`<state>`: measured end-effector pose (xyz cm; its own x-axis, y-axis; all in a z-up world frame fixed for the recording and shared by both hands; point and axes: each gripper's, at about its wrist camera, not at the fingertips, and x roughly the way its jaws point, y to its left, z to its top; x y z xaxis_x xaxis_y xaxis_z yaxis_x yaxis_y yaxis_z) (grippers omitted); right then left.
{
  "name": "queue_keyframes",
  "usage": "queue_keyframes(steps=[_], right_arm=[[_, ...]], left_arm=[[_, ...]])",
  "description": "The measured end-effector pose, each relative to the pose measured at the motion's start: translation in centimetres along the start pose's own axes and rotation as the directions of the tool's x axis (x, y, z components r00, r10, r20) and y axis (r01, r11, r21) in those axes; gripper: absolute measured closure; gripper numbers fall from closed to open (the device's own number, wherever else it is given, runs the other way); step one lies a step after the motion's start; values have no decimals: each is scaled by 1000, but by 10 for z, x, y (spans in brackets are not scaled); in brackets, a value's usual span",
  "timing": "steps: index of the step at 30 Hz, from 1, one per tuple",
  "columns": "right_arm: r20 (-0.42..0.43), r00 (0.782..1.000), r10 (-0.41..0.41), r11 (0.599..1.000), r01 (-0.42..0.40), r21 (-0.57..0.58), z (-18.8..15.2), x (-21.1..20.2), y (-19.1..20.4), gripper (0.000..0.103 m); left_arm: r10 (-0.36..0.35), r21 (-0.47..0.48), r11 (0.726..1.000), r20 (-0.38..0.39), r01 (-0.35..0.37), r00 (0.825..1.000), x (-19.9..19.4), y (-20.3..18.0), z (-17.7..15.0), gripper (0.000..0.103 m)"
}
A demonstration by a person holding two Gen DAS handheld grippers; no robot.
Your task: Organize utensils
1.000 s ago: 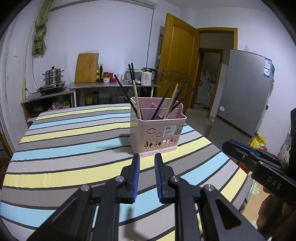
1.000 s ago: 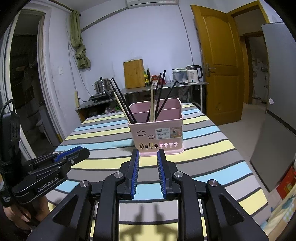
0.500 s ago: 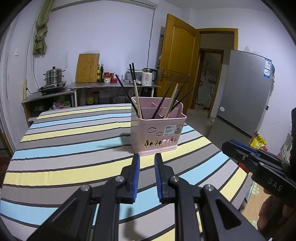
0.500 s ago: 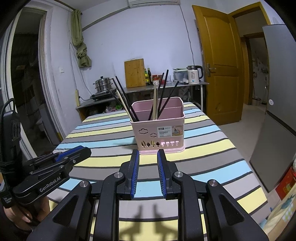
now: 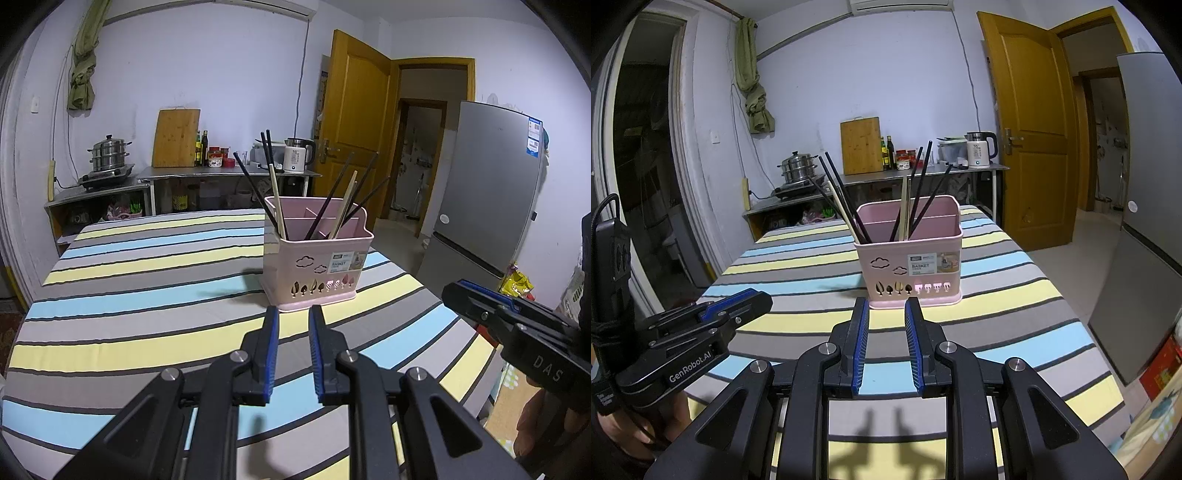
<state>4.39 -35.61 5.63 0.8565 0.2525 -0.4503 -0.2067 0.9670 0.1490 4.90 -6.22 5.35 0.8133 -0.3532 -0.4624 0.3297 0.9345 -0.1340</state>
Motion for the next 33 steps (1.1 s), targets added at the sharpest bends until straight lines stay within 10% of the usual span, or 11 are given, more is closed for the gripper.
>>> queue_keyframes(steps=[33], right_arm=[[-1,1000,0,1000,0,-3,0,-2,2,82]], left_arm=[[1,-3,1000,4,-1,1000,-3,-3,1,86]])
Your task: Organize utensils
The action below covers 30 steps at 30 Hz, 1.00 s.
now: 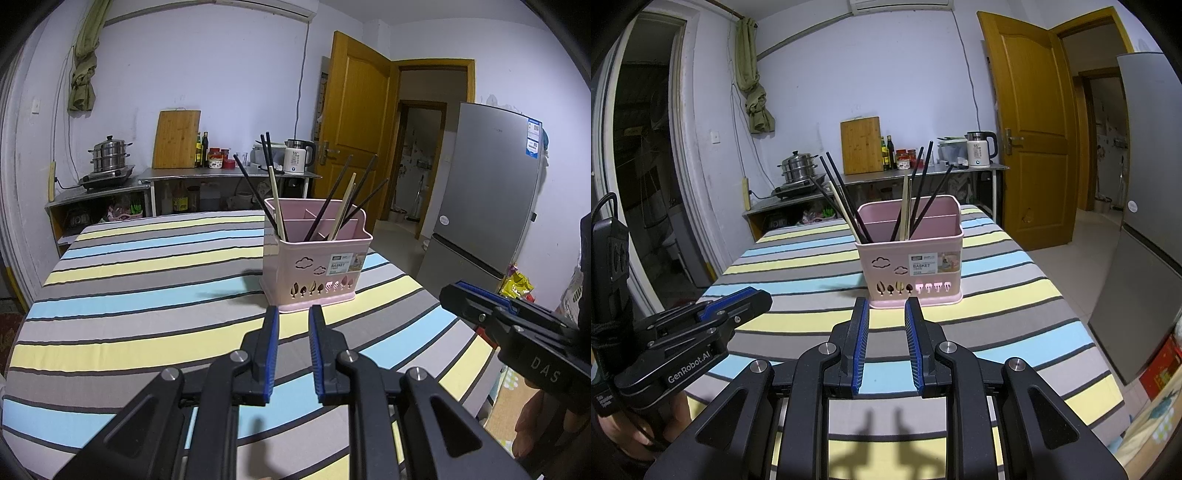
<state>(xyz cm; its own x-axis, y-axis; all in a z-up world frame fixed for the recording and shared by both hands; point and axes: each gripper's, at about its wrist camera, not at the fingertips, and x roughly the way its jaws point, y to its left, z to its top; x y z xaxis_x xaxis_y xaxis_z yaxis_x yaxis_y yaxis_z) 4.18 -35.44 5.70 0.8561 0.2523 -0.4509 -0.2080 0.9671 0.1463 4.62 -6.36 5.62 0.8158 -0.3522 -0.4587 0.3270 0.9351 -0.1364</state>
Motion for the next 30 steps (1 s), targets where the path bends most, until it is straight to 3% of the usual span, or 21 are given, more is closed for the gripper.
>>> queue_keyframes(steps=[30], right_arm=[[-8,1000,-2,1000,2,2,-4,1,-2,82]], left_arm=[[9,30,1000,-15,-8,1000,5,-11,-2,86]])
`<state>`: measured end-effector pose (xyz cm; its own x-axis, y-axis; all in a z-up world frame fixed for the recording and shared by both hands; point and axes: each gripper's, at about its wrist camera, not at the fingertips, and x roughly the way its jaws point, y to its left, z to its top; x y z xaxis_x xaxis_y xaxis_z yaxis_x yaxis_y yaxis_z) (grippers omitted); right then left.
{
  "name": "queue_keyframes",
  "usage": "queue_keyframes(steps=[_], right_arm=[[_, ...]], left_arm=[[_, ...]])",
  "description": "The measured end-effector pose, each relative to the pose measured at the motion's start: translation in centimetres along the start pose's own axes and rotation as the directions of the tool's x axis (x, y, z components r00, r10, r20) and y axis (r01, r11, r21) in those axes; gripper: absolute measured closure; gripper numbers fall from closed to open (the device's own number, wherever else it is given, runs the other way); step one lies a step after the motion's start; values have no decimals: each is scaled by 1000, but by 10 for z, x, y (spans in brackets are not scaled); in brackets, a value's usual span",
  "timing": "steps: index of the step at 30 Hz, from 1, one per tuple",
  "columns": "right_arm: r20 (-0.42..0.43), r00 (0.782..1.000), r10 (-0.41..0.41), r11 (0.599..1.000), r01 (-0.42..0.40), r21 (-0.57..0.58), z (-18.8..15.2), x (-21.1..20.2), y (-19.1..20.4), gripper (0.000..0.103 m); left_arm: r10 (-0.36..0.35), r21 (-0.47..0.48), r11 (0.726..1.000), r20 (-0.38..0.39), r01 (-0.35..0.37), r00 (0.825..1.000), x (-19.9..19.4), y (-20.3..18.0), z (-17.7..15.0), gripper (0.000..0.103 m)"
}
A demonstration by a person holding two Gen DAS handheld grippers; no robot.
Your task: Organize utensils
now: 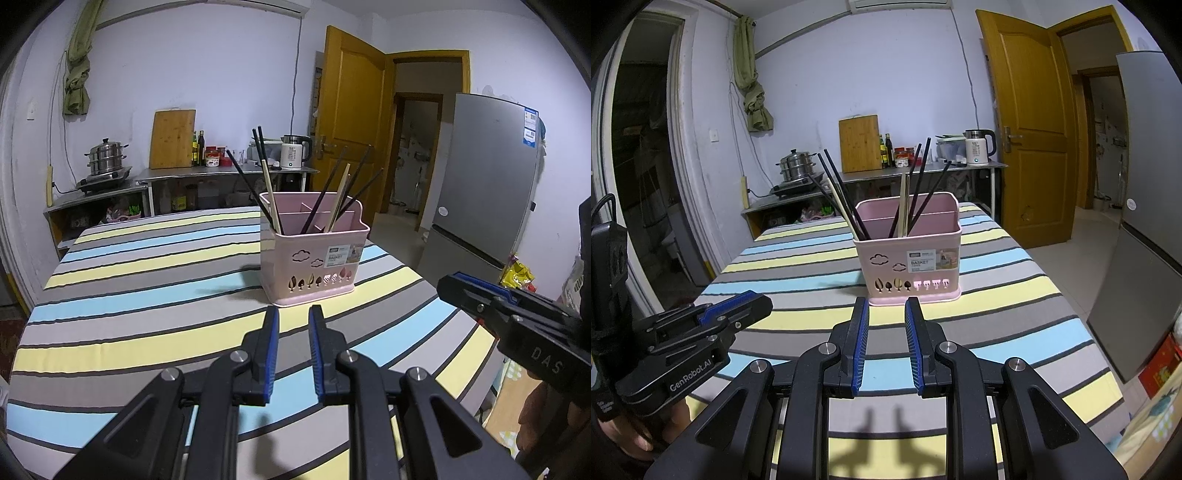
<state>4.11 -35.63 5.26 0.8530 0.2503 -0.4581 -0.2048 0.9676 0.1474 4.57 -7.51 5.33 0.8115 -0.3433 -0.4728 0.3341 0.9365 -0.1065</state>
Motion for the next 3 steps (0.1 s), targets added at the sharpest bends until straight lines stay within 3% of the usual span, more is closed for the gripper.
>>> queue_keyframes(steps=[3], right_arm=[[2,1000,-1,1000,1,0,0,0,-1,82]], left_arm=[[-1,-1,1000,3,1,1000,-2,0,0,86]])
